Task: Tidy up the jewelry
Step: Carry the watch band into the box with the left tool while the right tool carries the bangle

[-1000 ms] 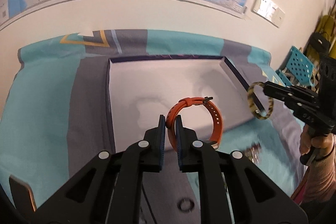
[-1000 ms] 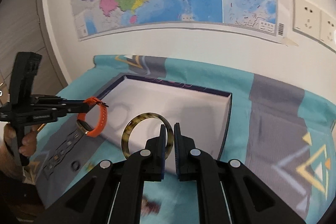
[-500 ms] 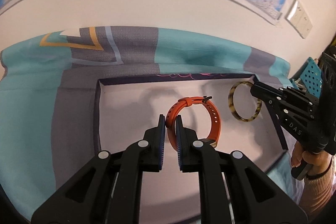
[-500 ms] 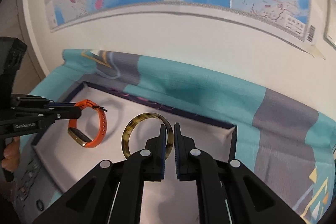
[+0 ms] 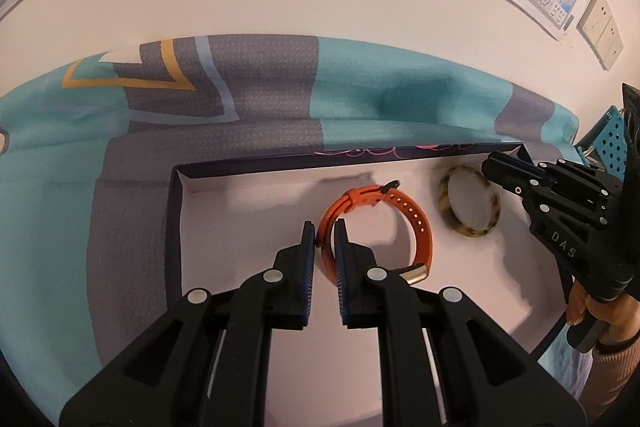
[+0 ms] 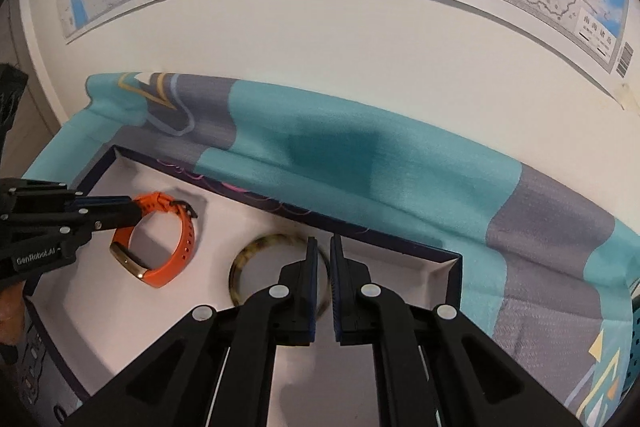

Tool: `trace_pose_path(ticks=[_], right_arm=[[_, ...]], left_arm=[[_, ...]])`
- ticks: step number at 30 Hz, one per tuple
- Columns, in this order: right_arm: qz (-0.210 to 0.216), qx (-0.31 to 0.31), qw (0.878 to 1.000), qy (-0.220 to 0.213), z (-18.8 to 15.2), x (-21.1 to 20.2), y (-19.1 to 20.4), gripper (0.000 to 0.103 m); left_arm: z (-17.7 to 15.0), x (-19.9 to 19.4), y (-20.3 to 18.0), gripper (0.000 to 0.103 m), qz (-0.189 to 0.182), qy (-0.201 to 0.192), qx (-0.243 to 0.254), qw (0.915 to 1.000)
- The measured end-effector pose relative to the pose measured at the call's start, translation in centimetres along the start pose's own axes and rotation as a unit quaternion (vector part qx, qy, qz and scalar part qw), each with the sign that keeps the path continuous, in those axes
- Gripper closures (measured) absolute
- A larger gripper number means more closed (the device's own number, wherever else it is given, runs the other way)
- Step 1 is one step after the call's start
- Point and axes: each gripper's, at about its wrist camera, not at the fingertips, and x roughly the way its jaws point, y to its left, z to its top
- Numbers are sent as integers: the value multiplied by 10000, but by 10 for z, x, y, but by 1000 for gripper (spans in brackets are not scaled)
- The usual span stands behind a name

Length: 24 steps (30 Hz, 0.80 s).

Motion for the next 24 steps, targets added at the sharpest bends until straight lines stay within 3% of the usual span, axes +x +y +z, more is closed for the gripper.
trace_pose_path(ticks=[8, 11, 14, 17, 24], right_arm=[[188, 224, 9993, -238, -5, -15, -5, 77], [359, 327, 9986, -217, -8, -15, -3, 76], [666, 511, 9964, -147, -12, -11, -3, 75], [713, 511, 9961, -57, -16, -5, 4, 75], [1040, 512, 9925, -382, -32, -47, 6, 66]], left_arm=[[-4, 1, 4, 79, 64, -170, -7, 9998], [-6, -2, 6, 80, -25, -271, -20, 9996], [-6, -9, 5, 78, 109, -516, 102, 9986], [-6, -11, 10, 77, 89, -613, 44, 9981], [-20, -41, 10, 73, 75, -930, 115, 9956]])
